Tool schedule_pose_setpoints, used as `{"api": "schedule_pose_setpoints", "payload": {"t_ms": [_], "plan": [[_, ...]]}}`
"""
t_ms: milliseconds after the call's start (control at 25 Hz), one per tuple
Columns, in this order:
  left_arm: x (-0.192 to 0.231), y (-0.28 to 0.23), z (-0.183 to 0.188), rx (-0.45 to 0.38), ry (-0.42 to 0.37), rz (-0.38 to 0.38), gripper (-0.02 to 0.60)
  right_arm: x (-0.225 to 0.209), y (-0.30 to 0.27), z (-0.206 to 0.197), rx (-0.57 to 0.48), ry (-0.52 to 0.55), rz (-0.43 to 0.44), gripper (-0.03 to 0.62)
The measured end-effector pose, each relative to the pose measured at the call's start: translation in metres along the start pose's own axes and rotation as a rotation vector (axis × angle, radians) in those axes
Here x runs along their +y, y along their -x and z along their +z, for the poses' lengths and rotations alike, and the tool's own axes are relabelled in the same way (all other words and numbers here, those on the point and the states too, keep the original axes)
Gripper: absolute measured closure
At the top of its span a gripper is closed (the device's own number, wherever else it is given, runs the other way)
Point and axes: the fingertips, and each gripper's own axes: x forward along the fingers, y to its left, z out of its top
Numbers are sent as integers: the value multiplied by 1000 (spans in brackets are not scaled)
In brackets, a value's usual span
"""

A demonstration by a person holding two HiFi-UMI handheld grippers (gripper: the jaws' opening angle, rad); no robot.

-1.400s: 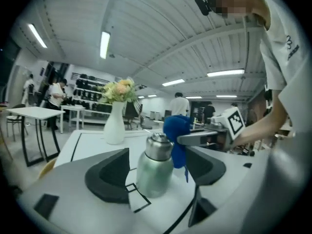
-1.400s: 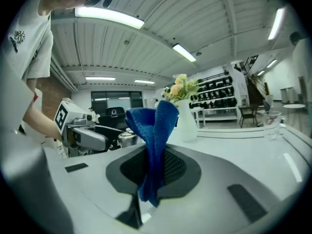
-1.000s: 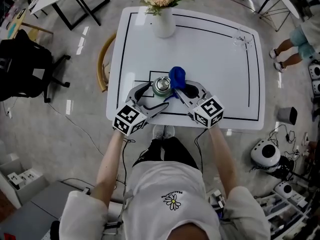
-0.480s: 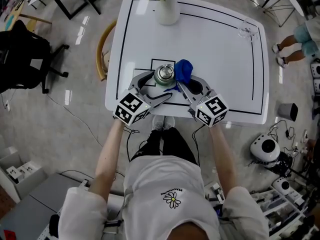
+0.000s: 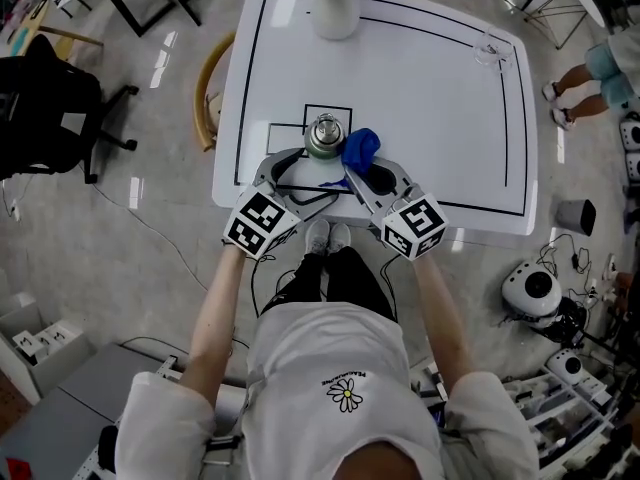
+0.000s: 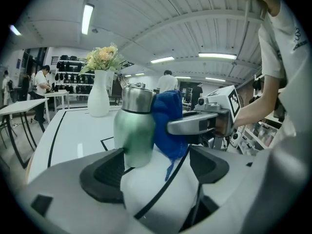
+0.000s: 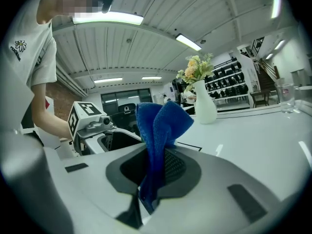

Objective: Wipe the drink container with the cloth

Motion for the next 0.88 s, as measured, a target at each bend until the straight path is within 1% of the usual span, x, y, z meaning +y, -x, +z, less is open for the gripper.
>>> {"api": "schedule_pose_setpoints", "payload": {"t_ms": [160,280,400,480,560,640,760,880], "plan": [[-18,2,-4,6,-1,-29,178,14,-1,1,3,15,23,551],[-34,-4,-1,0,-25,-65,178,21,-2,0,6,27,34,551],[-36,-6,0,-14,-26,-64,178,19,-3,-1,4,20,27,551],[-26,3,1,-24,-27,-35,178,19,-3,-1,7,22,25,551],[-5,13,3,-32,-29,6,176,20,-3,-1,10,26,23,551],[18,14,7,-36,-35,27,176,18,-3,-1,12,27,20,551],[37,4,19,-55,-33,7,167,16,-4,-1,13,26,16,551],[40,-7,24,-52,-31,-36,167,14,-5,0,13,30,6,551]]}}
